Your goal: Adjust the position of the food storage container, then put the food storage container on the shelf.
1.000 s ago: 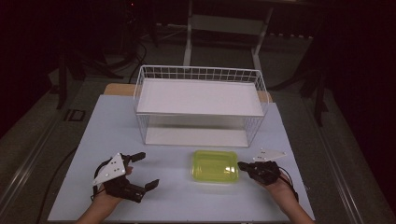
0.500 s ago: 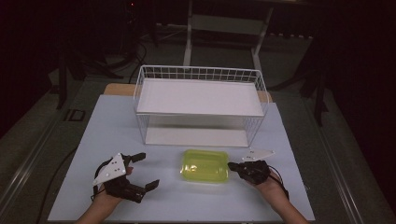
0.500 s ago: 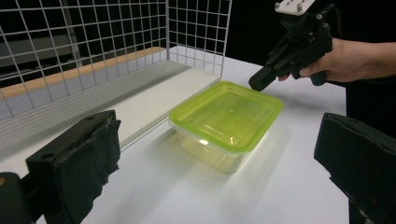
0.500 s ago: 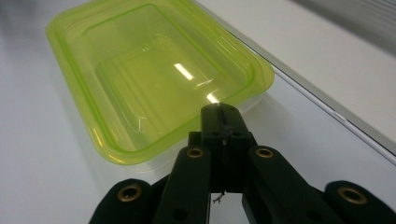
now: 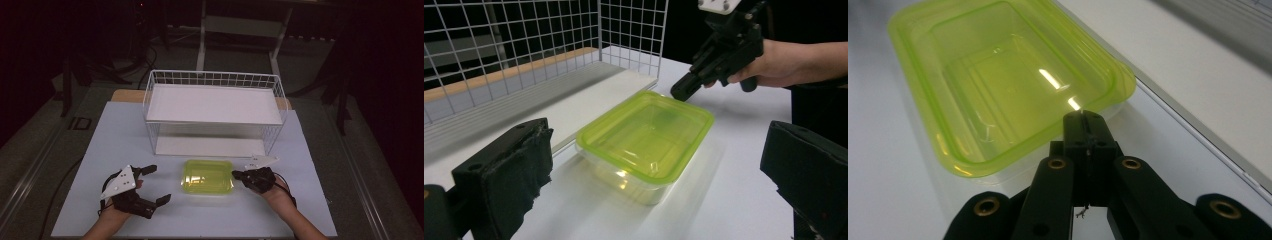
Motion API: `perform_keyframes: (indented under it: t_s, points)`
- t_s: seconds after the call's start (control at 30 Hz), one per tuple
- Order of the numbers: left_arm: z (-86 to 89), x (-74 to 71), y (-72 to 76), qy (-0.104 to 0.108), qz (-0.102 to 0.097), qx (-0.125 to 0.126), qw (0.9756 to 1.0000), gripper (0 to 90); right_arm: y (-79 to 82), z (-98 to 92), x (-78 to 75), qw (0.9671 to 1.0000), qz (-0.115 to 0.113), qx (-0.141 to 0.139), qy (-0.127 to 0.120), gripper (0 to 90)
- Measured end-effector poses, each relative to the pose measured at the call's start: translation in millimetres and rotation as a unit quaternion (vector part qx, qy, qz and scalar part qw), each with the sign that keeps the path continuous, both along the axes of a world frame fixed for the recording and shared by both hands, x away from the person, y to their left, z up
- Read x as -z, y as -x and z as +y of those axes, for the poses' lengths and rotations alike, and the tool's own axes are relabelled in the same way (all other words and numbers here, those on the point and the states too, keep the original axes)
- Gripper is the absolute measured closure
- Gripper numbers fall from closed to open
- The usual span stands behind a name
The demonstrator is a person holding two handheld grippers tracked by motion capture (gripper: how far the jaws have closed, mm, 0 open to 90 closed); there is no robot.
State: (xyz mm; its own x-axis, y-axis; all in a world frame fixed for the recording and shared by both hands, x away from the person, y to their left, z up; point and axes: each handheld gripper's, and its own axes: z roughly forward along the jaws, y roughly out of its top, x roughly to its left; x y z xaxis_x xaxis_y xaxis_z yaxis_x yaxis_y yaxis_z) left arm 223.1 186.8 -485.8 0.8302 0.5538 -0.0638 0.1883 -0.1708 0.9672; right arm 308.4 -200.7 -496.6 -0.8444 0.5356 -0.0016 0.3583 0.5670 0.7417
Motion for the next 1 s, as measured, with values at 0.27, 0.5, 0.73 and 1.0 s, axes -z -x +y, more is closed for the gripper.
perform_keyframes:
  t_s: [0.27, 0.5, 0.73, 1.0]
  points:
    - [-1.6, 0.8, 0.3, -0.001, 0.002, 0.004, 1.0, 0.9, -7.7, 11.7, 2.0, 1.0, -0.005, -0.002, 0.001, 90.0]
    - [-1.6, 0.9, 1.1, -0.001, 0.003, 0.004, 1.0, 0.9, -8.6, 13.6, 4.4, 0.9999, -0.01, 0.0, 0.006, 90.0]
    - [0.8, 1.5, -3.0, 0.009, 0.005, 0.001, 1.0, 0.9, 1.7, 9.7, -4.9, 0.9999, -0.013, 0.008, -0.008, 75.1]
    - [-6.5, -1.9, -7.9, -0.017, 0.047, -0.008, 0.9987, 0.9, 18.1, 4.5, -21.1, 0.999, -0.01, 0.009, -0.042, 36.5]
